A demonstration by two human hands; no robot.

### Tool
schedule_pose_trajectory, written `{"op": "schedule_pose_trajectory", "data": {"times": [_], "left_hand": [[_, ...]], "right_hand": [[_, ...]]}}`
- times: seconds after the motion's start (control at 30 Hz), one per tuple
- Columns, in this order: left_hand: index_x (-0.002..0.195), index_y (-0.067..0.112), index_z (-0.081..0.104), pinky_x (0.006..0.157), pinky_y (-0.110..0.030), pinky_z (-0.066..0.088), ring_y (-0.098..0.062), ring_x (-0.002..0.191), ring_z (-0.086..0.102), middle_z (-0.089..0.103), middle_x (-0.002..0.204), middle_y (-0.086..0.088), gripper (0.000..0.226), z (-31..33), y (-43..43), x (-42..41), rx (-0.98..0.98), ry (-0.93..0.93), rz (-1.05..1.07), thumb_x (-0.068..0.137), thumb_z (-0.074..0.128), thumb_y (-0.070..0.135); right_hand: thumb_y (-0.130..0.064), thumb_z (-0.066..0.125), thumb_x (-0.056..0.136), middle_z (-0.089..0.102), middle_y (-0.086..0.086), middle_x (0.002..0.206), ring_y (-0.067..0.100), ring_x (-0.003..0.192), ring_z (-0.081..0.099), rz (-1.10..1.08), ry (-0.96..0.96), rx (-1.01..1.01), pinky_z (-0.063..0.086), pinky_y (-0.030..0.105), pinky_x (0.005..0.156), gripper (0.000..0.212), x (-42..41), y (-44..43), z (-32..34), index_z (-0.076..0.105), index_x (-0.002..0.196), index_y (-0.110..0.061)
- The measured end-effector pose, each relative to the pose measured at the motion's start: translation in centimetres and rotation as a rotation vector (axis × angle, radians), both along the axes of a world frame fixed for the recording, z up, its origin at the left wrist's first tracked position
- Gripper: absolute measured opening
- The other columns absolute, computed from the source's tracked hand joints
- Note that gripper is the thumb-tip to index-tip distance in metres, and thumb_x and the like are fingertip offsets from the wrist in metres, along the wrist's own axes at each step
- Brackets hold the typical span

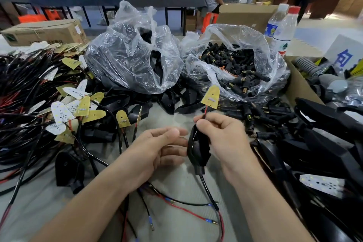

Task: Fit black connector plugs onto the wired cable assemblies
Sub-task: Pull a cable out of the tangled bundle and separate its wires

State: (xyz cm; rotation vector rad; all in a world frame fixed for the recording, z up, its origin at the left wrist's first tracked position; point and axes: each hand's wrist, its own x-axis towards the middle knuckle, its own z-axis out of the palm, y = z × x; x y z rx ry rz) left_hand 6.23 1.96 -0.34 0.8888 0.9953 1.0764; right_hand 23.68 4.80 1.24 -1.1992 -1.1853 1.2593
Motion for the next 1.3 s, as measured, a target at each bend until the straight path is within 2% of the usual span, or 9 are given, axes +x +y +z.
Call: {"op": "schedule_pose_trajectory", "data": {"times": [0.23, 0.4, 0.47, 0.63, 0.77, 0.9, 1.0, 1.17, 1.3], "left_hand": [[0.136, 0.007, 0.061, 0.109, -0.042, 0.046, -0.035, 0.117, 0.064, 0.067, 0.128, -0.027, 0.054, -0.4, -0.4, 0.8, 0.123, 0.194, -0.121, 0.084, 0.074, -0.004], [0.144, 0.012, 0.052, 0.114, -0.041, 0.044, -0.034, 0.13, 0.059, 0.065, 0.136, -0.018, 0.067, 0.0, -0.5, 0.3, 0.145, 0.172, -0.235, 0.082, 0.071, -0.003], [0.142, 0.01, 0.055, 0.115, -0.044, 0.043, -0.037, 0.131, 0.058, 0.065, 0.135, -0.019, 0.066, -0.1, -0.5, 0.2, 0.156, 0.147, -0.22, 0.079, 0.072, 0.0], [0.136, 0.006, 0.06, 0.1, -0.035, 0.054, -0.028, 0.117, 0.067, 0.067, 0.132, -0.02, 0.057, -0.2, -0.4, 0.3, 0.141, 0.041, -0.063, 0.082, 0.076, 0.001], [0.131, 0.01, 0.062, 0.079, -0.027, 0.06, -0.019, 0.103, 0.072, 0.075, 0.119, -0.006, 0.056, -0.1, 0.0, 0.2, 0.148, -0.033, 0.101, 0.076, 0.072, 0.007], [0.122, 0.013, 0.066, 0.071, -0.021, 0.058, -0.012, 0.088, 0.074, 0.077, 0.1, 0.001, 0.052, 0.0, 0.6, -0.4, 0.178, -0.119, 0.264, 0.07, 0.07, 0.004], [0.121, 0.008, 0.065, 0.071, -0.021, 0.059, -0.011, 0.085, 0.074, 0.078, 0.095, 0.001, 0.05, 0.1, 0.8, -0.5, 0.194, -0.153, 0.318, 0.072, 0.069, 0.005], [0.112, 0.006, 0.067, 0.074, -0.024, 0.06, -0.021, 0.09, 0.071, 0.073, 0.102, -0.009, 0.042, -0.2, 1.0, -1.0, 0.214, -0.191, 0.38, 0.071, 0.074, 0.009], [0.101, 0.006, 0.069, 0.075, -0.029, 0.062, -0.026, 0.088, 0.068, 0.068, 0.101, -0.014, 0.039, -0.6, 1.1, -1.2, 0.228, -0.2, 0.415, 0.065, 0.081, 0.011]], "right_hand": [[-0.006, 0.071, 0.091, 0.078, 0.005, 0.083, 0.018, 0.077, 0.072, 0.056, 0.11, -0.03, 0.059, 0.033, 0.071, 0.019, -1.8, -0.7, -0.2, 0.082, 0.081, -0.019], [-0.006, 0.064, 0.096, 0.073, 0.016, 0.087, 0.029, 0.08, 0.069, 0.122, 0.372, -0.185, 0.06, 0.046, 0.081, 0.02, -1.6, -0.7, 0.2, 0.08, 0.085, -0.013], [-0.006, 0.063, 0.097, 0.074, 0.014, 0.084, 0.024, 0.075, 0.07, 0.158, 0.349, -0.179, 0.062, 0.037, 0.071, 0.022, -1.4, -0.7, 0.2, 0.08, 0.086, -0.014], [0.005, 0.055, 0.095, 0.076, 0.002, 0.114, 0.011, 0.102, 0.071, 0.274, 0.046, -0.014, 0.058, 0.027, 0.086, 0.048, -1.4, -0.6, -0.2, 0.067, 0.128, -0.027], [-0.001, 0.062, 0.096, 0.078, -0.001, 0.103, 0.017, 0.088, 0.074, 0.371, 0.117, -0.18, 0.06, 0.029, 0.068, 0.054, -0.6, -0.9, -0.3, 0.054, 0.14, -0.031], [-0.005, 0.062, 0.093, 0.077, 0.011, 0.082, 0.017, 0.05, 0.06, 0.404, -0.108, -0.216, 0.04, 0.02, 0.042, 0.022, 0.3, -1.0, -0.1, 0.069, 0.113, -0.012], [-0.008, 0.062, 0.09, 0.075, 0.006, 0.071, 0.016, 0.046, 0.049, 0.303, -0.284, -0.141, 0.04, 0.023, 0.046, 0.018, 0.4, -0.8, -0.4, 0.077, 0.08, -0.01], [-0.006, 0.074, 0.073, 0.074, 0.003, 0.066, 0.017, 0.053, 0.051, 0.092, -0.308, -0.103, 0.044, 0.032, 0.058, 0.031, 0.0, -0.7, -0.5, 0.078, 0.074, -0.036], [-0.001, 0.077, 0.068, 0.074, 0.0, 0.064, 0.011, 0.047, 0.057, -0.008, -0.319, -0.164, 0.048, 0.03, 0.058, 0.026, 0.3, -0.6, -0.3, 0.078, 0.068, -0.028]]}}
